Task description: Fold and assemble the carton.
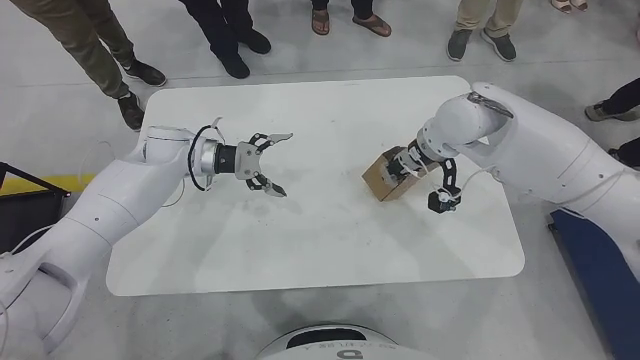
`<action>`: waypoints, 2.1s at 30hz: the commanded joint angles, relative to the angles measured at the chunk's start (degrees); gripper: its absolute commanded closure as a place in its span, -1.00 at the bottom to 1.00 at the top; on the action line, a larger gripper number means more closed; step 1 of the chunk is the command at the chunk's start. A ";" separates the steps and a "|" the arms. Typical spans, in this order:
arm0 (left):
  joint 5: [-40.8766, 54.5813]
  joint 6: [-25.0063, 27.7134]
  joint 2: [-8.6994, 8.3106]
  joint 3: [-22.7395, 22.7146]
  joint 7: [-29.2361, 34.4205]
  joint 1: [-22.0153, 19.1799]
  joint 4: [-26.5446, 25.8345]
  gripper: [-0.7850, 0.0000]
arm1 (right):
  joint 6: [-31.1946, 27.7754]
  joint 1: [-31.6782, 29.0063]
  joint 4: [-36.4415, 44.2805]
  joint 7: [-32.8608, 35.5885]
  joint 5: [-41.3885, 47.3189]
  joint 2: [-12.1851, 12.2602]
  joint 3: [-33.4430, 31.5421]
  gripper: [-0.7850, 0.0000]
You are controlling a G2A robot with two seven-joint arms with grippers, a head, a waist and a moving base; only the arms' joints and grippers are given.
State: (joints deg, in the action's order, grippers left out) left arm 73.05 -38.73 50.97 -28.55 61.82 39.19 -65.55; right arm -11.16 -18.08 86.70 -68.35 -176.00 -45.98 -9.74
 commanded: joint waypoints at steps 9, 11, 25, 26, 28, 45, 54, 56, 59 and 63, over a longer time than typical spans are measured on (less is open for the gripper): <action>0.00 -0.01 -0.01 -0.01 0.00 0.00 -0.02 -1.00 | 0.05 -0.01 0.03 -0.17 0.00 0.02 0.00 -1.00; 0.00 -0.01 -0.01 -0.01 0.00 0.00 -0.02 -1.00 | 0.24 -0.44 -0.15 0.91 0.30 0.02 -0.13 -1.00; 0.00 0.56 0.03 -0.18 -1.10 0.51 -0.43 -1.00 | 6.99 -4.13 -4.41 9.98 7.26 3.55 -8.42 -1.00; -0.21 0.44 0.07 -0.28 -1.92 0.88 -1.03 -1.00 | 8.15 -4.92 -4.59 10.85 8.80 5.02 -10.39 -1.00; -0.40 -0.04 0.21 -0.52 -2.80 1.35 -1.81 -1.00 | 12.03 -7.75 -5.49 12.01 14.00 8.18 -14.56 -1.00; -3.13 0.49 2.58 -0.48 -7.49 -1.27 -3.97 -1.00 | 10.74 -20.74 -20.78 -11.03 58.86 12.61 -21.44 -1.00; -3.13 0.49 2.58 -0.48 -7.49 -1.27 -3.97 -1.00 | -8.47 -19.61 -34.50 -16.32 75.57 8.68 -19.78 -1.00; -3.13 0.49 2.58 -0.48 -7.49 -1.27 -3.97 -1.00 | -8.47 -19.61 -34.50 -16.32 75.57 8.68 -19.78 -1.00; -3.13 0.49 2.58 -0.48 -7.49 -1.27 -3.97 -1.00 | -8.47 -19.61 -34.50 -16.32 75.57 8.68 -19.78 -1.00; -3.13 0.49 2.58 -0.48 -7.49 -1.27 -3.97 -1.00 | -16.06 -20.25 -30.39 -8.73 72.81 7.58 -16.61 -1.00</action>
State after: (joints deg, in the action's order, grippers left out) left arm 69.93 -38.25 53.55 -29.03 54.33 37.91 -69.52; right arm -18.84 -37.98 54.62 -82.19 -102.60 -37.98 -27.67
